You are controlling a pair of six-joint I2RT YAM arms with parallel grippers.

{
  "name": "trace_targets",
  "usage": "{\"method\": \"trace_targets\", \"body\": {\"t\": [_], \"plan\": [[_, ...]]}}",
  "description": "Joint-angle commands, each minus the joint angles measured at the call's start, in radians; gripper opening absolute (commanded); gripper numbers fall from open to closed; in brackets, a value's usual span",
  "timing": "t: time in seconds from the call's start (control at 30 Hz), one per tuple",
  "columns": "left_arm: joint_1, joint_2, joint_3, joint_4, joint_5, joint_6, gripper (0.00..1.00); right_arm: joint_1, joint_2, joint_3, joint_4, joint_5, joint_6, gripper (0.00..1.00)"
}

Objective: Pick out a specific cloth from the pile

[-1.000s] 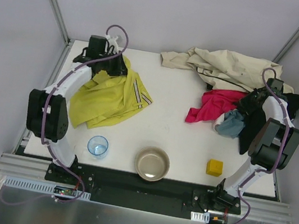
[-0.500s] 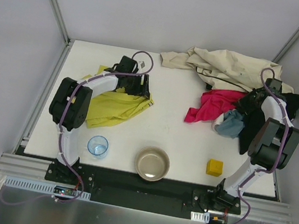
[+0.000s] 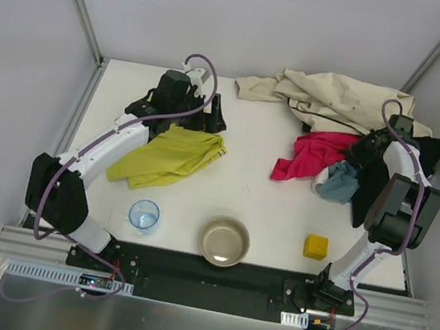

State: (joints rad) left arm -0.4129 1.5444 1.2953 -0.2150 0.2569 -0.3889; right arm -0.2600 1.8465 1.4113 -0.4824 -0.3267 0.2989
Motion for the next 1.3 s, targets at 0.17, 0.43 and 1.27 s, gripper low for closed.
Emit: {"method": "trace_targets", "body": {"t": [0.17, 0.43, 1.27], "plan": [[-0.159, 0.012, -0.139, -0.04, -0.013, 0.004, 0.61, 0.004, -0.015, -0.002, 0.025, 0.011, 0.011, 0.08], [-0.159, 0.152, -0.163, -0.038, -0.047, 0.024, 0.2, 0.005, -0.012, 0.002, 0.027, -0.006, 0.003, 0.18], [0.256, 0.353, -0.013, -0.116, -0.053, 0.122, 0.0, 0.033, -0.164, -0.069, 0.11, -0.015, -0.007, 0.99]]}}
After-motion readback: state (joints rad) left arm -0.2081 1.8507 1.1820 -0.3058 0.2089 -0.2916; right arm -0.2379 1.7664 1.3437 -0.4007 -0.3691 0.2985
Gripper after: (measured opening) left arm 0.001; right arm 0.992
